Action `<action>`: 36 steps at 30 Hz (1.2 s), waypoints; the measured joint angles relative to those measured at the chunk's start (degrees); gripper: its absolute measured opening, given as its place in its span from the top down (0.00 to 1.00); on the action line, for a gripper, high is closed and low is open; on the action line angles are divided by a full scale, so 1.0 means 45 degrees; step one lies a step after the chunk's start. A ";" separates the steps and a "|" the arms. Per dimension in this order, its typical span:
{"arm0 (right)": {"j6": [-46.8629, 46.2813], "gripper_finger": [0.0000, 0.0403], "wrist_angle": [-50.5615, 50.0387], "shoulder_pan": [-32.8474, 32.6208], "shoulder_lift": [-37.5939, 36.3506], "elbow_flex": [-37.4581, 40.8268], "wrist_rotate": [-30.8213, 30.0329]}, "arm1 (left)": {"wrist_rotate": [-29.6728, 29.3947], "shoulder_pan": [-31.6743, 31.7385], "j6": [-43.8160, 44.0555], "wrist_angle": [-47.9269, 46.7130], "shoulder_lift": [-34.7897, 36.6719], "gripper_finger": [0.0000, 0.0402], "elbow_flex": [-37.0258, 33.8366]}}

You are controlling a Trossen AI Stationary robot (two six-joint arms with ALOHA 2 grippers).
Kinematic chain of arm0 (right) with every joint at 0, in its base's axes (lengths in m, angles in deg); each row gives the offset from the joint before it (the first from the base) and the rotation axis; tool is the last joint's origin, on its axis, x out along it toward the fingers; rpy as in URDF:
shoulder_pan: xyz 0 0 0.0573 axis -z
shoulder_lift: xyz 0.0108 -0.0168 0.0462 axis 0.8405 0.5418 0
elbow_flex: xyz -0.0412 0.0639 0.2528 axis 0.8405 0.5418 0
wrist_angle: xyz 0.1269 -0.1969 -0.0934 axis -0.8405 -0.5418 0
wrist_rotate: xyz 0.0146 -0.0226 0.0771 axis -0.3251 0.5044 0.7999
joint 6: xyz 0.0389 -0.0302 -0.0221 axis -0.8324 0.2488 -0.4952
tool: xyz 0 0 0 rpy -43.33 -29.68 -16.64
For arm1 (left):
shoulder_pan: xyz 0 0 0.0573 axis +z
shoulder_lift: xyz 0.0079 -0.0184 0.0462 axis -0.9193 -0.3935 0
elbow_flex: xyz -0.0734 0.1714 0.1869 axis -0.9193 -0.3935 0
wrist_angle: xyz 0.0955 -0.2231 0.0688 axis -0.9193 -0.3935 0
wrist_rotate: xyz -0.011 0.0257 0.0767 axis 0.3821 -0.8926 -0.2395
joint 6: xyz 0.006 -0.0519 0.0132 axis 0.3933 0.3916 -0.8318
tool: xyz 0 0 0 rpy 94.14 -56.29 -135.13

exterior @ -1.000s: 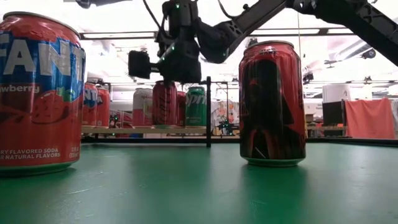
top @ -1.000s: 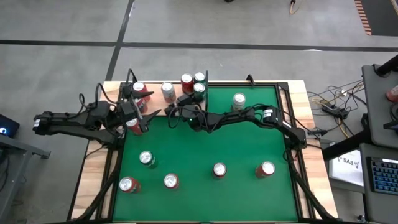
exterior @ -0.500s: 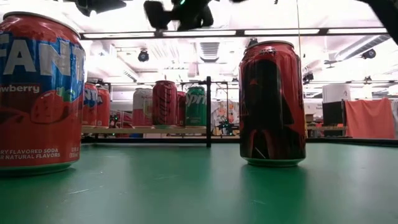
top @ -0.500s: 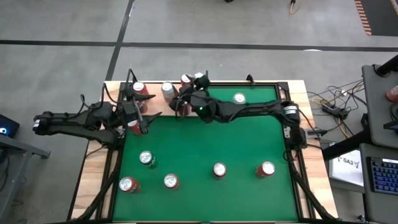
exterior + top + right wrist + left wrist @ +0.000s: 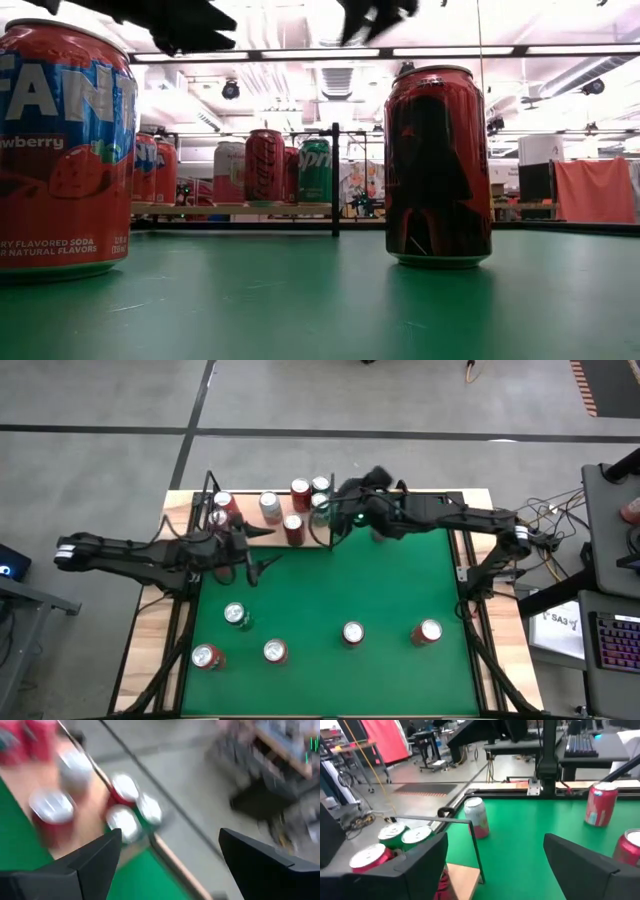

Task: Place canned beverage on shelf
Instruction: Put the red-black soda can on the shelf aligned with the other red-black soda can

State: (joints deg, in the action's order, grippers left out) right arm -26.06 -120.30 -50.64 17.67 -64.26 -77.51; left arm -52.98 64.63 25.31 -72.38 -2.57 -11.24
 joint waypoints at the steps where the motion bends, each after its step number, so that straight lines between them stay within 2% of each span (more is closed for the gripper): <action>1: -0.0635 0.19 -0.1037 0.0092 -0.0120 0.0000 -0.0004 | -0.0009 0.0005 0.0015 -0.0002 -0.0279 0.23 0.0077; 3: -0.1619 0.19 -0.2818 0.0205 -0.0284 0.0059 -0.0072 | -0.0010 0.0023 0.0056 -0.0015 -0.0891 0.26 0.0431; 5: -0.2211 0.19 -0.3634 0.0209 -0.0364 0.0273 -0.0082 | -0.0010 0.0062 0.0106 -0.0114 -0.1523 0.30 0.0938; 8: -0.2140 0.19 -0.3666 0.0130 -0.0387 0.0686 0.0374 | -0.0016 0.0240 0.0052 -0.0674 -0.2533 0.39 0.1824; 13: -0.1125 0.21 -0.2593 0.0042 -0.0428 0.1852 0.2367 | -0.0807 0.0648 -0.0401 -0.1885 -0.3903 0.61 0.3104; 17: -0.0754 0.33 -0.1442 0.0033 -0.0829 0.2981 0.3866 | -0.0933 0.0990 -0.0914 -0.2235 -0.4505 0.83 0.3414; 20: -0.0748 0.45 -0.0517 0.0042 -0.1479 0.3800 0.4128 | -0.0903 0.1365 -0.1065 -0.2422 -0.4672 0.97 0.3456; 23: -0.0707 0.59 0.0547 0.0042 -0.2363 0.4724 0.4261 | 0.0064 0.1987 -0.1050 -0.2685 -0.4730 0.97 0.3454; 28: -0.0122 0.80 0.2234 0.0042 -0.3980 0.6284 0.4271 | 0.3375 0.3323 -0.0771 -0.3093 -0.4783 1.00 0.3471; 33: 0.0454 0.96 0.3993 0.0042 -0.5033 0.7512 0.4300 | 0.3866 0.3775 -0.1505 -0.4790 -0.4832 1.00 0.4053; 36: 0.1067 0.97 0.4674 0.0044 -0.5436 0.8004 0.4307 | 0.3928 0.3765 -0.2276 -0.6353 -0.4836 1.00 0.4551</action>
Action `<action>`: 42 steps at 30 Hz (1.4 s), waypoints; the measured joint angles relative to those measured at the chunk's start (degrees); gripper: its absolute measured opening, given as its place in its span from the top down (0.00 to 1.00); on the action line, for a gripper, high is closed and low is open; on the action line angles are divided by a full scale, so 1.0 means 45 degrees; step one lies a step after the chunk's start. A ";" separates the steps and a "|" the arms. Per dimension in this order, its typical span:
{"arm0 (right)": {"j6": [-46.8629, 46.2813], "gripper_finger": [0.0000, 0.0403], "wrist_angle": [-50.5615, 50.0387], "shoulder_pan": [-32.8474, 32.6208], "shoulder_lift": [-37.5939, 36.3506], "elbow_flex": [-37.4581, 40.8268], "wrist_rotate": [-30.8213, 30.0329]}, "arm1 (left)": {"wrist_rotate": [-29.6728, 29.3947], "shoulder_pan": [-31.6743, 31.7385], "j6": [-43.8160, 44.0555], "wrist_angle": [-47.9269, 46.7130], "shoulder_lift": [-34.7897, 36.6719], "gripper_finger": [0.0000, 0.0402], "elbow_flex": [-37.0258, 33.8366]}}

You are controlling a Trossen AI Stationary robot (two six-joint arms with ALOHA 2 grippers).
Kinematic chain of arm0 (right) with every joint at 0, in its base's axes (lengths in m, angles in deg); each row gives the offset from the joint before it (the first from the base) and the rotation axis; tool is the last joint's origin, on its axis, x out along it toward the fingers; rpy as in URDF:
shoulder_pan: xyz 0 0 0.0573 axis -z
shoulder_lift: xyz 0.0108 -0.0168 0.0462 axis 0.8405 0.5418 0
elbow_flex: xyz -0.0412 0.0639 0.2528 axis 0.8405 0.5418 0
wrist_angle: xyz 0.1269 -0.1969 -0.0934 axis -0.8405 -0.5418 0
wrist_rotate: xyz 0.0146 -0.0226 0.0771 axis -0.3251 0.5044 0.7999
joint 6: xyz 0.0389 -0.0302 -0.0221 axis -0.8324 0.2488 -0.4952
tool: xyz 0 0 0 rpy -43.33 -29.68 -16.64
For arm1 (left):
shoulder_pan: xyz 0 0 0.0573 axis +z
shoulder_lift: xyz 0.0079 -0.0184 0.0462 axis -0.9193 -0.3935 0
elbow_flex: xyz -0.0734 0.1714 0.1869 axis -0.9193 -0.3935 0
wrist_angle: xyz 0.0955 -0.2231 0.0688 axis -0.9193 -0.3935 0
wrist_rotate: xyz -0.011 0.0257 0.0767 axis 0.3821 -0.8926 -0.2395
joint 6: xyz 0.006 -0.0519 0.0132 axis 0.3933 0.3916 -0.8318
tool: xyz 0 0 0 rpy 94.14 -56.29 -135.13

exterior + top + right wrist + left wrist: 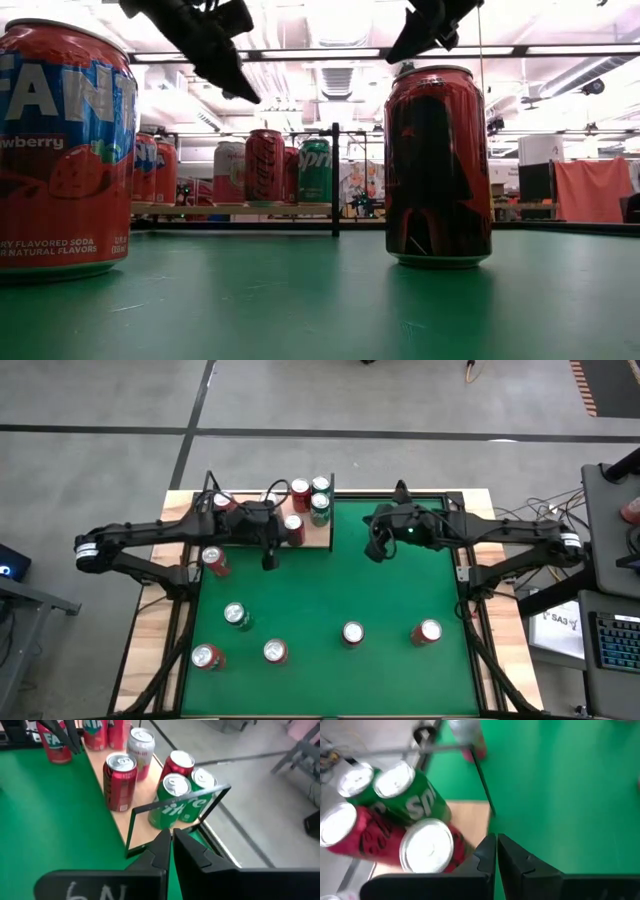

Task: Place canned beverage on shelf
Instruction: Put the red-black soda can on the shelf aligned with the other red-black soda can

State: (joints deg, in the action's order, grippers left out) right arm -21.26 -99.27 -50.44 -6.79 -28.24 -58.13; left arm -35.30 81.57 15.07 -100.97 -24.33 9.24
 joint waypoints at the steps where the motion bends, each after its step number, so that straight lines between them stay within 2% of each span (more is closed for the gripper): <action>1: 0.0154 0.97 0.0184 0.0003 -0.0107 0.0132 -0.0005 | 0.0026 0.0000 -0.0198 -0.0480 -0.0003 1.00 0.0135; 5: 0.0727 0.97 0.0905 0.0003 -0.0379 0.0671 0.0105 | 0.0021 0.0074 -0.0560 -0.1503 -0.0006 1.00 0.0253; 12: 0.1858 0.97 0.3030 0.0027 -0.0454 0.1984 0.1690 | 0.0017 0.0083 -0.0095 -0.1343 -0.0512 1.00 0.0117; 17: 0.3314 0.97 0.4880 0.0047 -0.0449 0.2789 0.1748 | -0.0067 0.0083 0.0009 -0.1219 -0.1039 1.00 0.0117; 29: 0.4112 0.97 0.4839 0.0607 -0.0488 0.2837 0.1818 | -0.0553 0.0083 0.0694 -0.0870 -0.1953 1.00 0.0150; 36: 0.4112 0.97 0.4749 0.1294 -0.0483 0.2852 0.4020 | -0.1286 0.0087 0.0749 -0.0711 -0.1928 1.00 0.0151; 42: 0.4007 0.97 0.4753 0.1491 -0.0483 0.2852 0.4281 | -0.1289 0.0120 0.0553 -0.0109 -0.2039 1.00 0.0154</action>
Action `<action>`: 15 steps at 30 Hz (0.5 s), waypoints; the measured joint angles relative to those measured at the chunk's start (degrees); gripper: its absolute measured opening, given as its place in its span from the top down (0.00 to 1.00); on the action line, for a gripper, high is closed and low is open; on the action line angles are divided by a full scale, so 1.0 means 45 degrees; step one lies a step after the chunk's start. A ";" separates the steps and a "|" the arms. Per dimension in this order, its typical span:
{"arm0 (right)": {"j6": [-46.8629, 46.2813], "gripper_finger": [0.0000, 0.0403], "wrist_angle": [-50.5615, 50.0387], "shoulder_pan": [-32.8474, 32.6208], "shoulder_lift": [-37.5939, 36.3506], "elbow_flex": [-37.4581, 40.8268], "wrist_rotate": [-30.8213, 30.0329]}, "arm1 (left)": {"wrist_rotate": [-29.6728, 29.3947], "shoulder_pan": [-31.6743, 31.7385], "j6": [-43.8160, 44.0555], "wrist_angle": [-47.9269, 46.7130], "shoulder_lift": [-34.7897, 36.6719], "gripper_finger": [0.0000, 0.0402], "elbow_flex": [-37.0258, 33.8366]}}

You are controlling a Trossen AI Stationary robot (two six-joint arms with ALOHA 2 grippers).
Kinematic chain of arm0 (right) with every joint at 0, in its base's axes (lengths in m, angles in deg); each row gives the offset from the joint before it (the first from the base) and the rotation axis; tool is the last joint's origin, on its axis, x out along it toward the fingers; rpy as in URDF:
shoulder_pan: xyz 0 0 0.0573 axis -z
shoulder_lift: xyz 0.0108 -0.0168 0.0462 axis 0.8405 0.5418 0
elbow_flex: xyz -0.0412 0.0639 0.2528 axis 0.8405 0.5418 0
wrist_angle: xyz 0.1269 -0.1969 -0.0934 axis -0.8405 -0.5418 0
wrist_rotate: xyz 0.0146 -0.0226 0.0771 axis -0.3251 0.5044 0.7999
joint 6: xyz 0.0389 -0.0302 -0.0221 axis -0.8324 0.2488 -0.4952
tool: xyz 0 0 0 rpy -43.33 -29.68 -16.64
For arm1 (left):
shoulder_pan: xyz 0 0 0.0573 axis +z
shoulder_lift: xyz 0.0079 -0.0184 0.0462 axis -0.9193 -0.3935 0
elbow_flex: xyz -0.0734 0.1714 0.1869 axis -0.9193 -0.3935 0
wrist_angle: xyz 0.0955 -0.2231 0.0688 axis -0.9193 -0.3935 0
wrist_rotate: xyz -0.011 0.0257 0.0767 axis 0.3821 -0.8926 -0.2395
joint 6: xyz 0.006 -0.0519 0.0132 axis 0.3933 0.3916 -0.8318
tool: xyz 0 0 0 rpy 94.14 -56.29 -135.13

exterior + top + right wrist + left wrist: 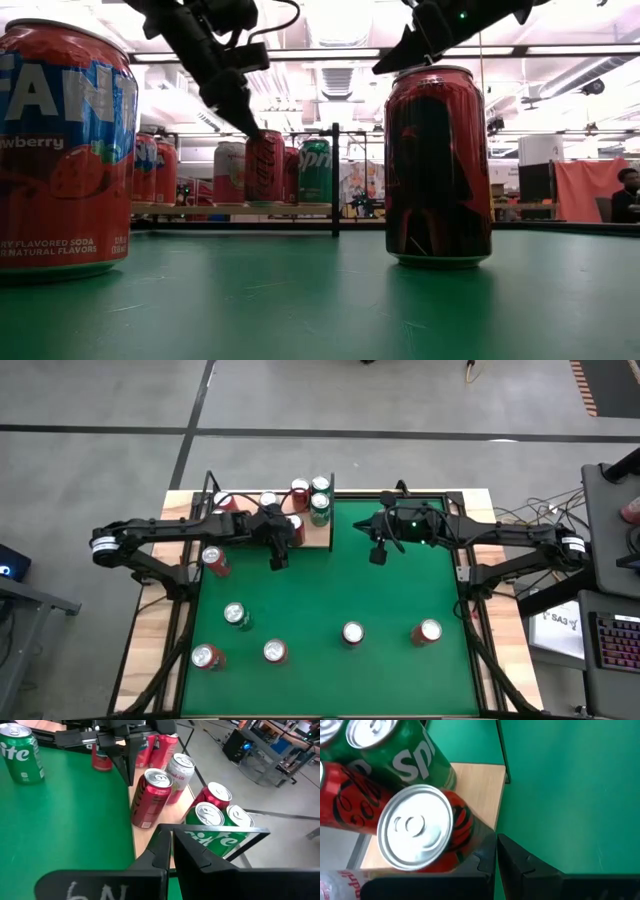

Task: Place canned beverage on shelf
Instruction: Put the red-black soda can on the shelf aligned with the other red-black soda can

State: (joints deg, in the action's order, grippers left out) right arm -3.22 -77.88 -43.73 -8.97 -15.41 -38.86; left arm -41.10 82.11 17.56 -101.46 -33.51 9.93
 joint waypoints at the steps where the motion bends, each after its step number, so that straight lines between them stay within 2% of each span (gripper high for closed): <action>1: 0.0003 0.97 0.0000 0.0008 0.0000 0.0000 -0.0001 | -0.0006 0.0014 -0.0023 0.0083 -0.0006 1.00 0.0001; 10: 0.0067 0.97 -0.0030 0.0000 0.0000 0.0000 0.0005 | -0.0017 0.0103 0.0286 0.0139 0.0036 1.00 0.0001; 15: 0.0071 0.97 -0.0044 -0.0002 0.0000 0.0005 0.0005 | -0.0001 0.0041 0.0459 -0.0936 0.0547 1.00 0.0001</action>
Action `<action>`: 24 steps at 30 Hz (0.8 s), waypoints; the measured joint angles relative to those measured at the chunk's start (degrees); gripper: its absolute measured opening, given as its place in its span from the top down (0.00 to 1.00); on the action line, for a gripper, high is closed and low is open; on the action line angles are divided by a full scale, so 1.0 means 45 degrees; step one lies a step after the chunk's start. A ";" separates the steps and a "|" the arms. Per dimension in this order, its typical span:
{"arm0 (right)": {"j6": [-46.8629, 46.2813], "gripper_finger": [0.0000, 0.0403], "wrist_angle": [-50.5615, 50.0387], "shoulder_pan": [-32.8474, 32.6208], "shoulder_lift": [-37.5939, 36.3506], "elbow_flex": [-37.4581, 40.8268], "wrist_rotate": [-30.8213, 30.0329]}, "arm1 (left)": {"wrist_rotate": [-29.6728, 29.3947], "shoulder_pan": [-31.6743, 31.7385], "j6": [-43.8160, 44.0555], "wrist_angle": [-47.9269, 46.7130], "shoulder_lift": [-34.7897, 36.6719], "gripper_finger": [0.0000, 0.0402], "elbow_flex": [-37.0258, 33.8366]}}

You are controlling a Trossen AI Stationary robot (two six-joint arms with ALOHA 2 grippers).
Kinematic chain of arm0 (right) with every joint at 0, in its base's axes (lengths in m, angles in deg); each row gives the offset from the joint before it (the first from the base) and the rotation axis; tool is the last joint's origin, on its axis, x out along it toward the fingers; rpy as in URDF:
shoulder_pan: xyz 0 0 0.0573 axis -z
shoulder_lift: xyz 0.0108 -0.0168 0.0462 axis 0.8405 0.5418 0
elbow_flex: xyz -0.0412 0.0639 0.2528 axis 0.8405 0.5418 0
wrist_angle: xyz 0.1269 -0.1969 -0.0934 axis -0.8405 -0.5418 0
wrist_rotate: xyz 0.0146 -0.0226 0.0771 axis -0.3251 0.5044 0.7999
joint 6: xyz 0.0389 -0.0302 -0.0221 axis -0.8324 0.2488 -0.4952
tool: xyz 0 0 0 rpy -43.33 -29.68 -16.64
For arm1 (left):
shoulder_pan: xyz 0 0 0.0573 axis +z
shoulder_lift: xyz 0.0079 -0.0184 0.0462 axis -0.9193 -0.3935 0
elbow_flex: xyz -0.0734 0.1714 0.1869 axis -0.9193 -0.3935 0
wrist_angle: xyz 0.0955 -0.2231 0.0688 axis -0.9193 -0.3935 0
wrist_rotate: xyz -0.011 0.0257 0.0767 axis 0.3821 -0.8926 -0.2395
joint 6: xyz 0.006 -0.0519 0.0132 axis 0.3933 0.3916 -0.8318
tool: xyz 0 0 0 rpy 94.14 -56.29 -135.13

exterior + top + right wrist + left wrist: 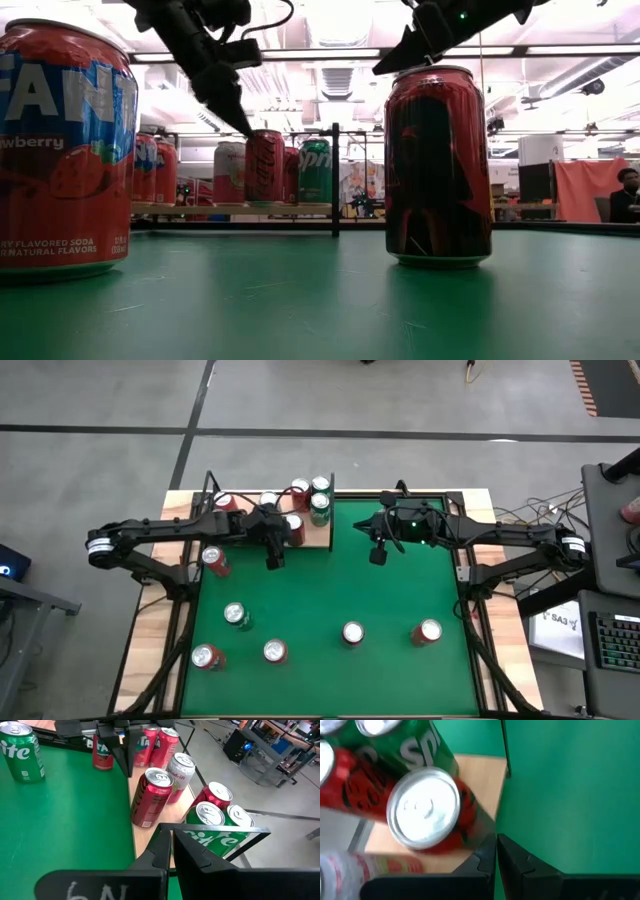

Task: Place canned beverage on shelf
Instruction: Put the red-black soda can on the shelf aligned with the other red-black soda can

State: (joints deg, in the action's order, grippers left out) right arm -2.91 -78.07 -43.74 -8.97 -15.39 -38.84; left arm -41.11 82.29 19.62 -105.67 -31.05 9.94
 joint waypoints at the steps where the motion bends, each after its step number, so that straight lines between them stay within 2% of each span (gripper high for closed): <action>1: 0.0005 0.97 0.0000 0.0000 0.0000 0.0000 0.0000 | -0.0009 0.0018 0.0026 -0.0313 0.0053 1.00 0.0000; 8: -0.0034 0.97 0.0000 0.0000 0.0000 0.0000 0.0000 | -0.1567 0.0082 0.0080 -0.0561 0.0011 1.00 -0.0060; 16: -0.0068 0.97 0.0005 0.0000 0.0000 0.0005 0.0000 | -0.1656 0.0143 0.0032 0.0687 -0.0087 1.00 -0.0073; 24: -0.0068 0.97 0.0003 -0.0002 0.0000 0.0005 0.0000 | -0.1656 0.0257 0.0073 0.1039 -0.0140 1.00 -0.0073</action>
State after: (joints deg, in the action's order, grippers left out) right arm -3.21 -78.06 -43.75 -8.97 -15.36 -38.84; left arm -48.56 83.45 19.95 -101.00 -31.68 9.61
